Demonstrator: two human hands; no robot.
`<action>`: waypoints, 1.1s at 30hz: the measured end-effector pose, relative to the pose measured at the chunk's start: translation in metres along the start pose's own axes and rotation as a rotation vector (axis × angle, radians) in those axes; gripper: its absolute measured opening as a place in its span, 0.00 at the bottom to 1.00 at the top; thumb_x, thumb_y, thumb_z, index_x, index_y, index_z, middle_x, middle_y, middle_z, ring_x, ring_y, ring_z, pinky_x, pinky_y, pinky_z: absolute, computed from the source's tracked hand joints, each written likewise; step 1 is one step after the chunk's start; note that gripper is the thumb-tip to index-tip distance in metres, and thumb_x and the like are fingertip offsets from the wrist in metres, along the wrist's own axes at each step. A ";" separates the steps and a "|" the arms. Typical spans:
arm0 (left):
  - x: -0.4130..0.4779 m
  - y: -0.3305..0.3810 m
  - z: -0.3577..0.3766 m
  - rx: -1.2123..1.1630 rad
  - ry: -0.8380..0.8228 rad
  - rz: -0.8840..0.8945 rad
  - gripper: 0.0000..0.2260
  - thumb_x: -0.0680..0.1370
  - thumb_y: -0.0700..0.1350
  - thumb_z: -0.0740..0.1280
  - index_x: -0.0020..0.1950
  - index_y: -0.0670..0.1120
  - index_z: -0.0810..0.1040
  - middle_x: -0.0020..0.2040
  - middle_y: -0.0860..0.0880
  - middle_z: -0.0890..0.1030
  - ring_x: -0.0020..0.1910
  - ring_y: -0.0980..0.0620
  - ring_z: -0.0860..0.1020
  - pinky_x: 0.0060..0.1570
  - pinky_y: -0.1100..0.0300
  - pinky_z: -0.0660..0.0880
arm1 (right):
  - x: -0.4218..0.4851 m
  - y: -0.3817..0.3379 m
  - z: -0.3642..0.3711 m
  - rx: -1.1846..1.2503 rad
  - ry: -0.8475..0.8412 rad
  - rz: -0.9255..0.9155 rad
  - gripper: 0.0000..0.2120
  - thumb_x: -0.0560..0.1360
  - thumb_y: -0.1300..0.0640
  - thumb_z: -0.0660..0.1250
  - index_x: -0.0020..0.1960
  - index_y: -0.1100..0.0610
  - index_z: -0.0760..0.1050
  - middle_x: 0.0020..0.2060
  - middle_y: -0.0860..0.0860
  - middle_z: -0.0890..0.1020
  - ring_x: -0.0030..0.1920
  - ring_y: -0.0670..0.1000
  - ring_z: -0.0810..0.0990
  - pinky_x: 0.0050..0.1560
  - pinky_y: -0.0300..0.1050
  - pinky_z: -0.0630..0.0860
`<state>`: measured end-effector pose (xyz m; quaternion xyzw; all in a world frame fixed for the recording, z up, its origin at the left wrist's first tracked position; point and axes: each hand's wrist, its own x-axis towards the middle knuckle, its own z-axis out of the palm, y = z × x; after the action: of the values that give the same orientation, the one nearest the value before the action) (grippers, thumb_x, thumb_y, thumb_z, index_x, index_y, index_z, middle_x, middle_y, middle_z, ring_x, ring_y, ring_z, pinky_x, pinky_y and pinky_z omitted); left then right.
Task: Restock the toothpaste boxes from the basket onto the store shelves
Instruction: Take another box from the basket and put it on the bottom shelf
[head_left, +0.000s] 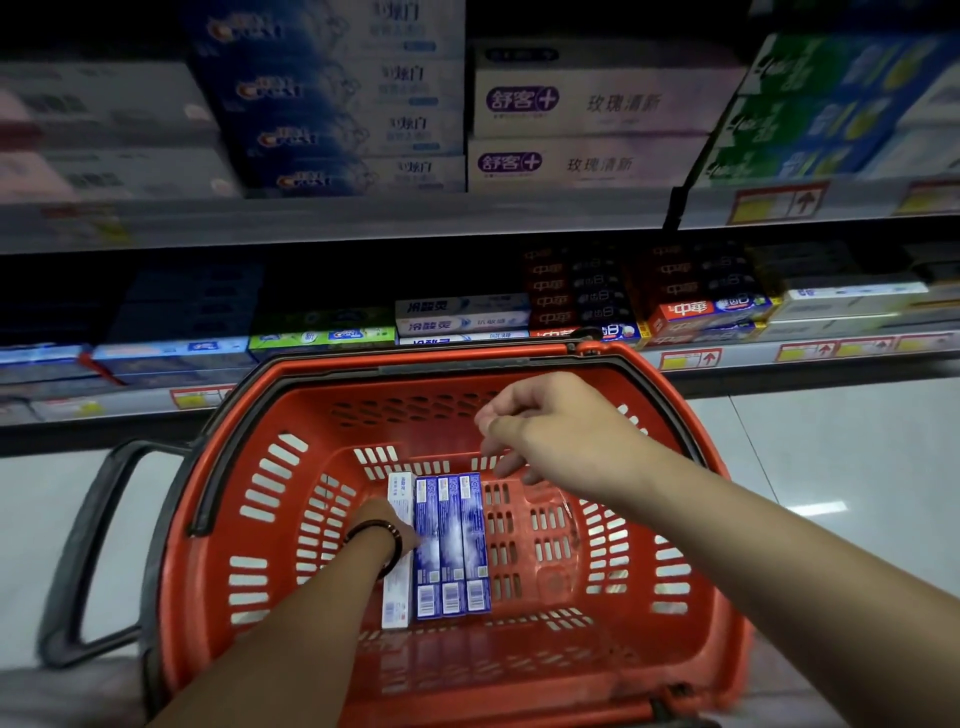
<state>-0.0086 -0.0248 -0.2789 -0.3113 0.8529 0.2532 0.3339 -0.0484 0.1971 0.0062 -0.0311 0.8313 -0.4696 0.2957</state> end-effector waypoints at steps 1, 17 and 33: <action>-0.003 0.001 -0.003 0.017 0.003 0.014 0.23 0.70 0.49 0.79 0.64 0.47 0.82 0.59 0.47 0.85 0.52 0.46 0.83 0.50 0.56 0.81 | 0.000 0.000 0.000 0.004 0.003 0.000 0.06 0.83 0.55 0.69 0.49 0.52 0.84 0.44 0.49 0.89 0.43 0.49 0.89 0.49 0.49 0.84; -0.079 0.018 -0.078 -0.281 -0.152 -0.055 0.07 0.76 0.37 0.77 0.52 0.41 0.81 0.46 0.41 0.86 0.43 0.42 0.87 0.40 0.40 0.85 | -0.001 -0.006 -0.005 0.014 0.024 -0.028 0.06 0.83 0.55 0.69 0.50 0.54 0.83 0.45 0.51 0.89 0.43 0.51 0.89 0.47 0.51 0.85; -0.188 0.046 -0.150 -0.544 -0.324 0.089 0.16 0.78 0.38 0.75 0.62 0.35 0.78 0.51 0.37 0.87 0.48 0.38 0.87 0.55 0.38 0.82 | -0.013 -0.015 -0.006 -0.034 -0.024 -0.048 0.06 0.83 0.53 0.69 0.52 0.53 0.83 0.46 0.50 0.88 0.43 0.50 0.89 0.43 0.47 0.83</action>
<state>0.0072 -0.0213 -0.0346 -0.3073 0.7025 0.5325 0.3585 -0.0441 0.1973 0.0263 -0.0618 0.8347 -0.4618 0.2937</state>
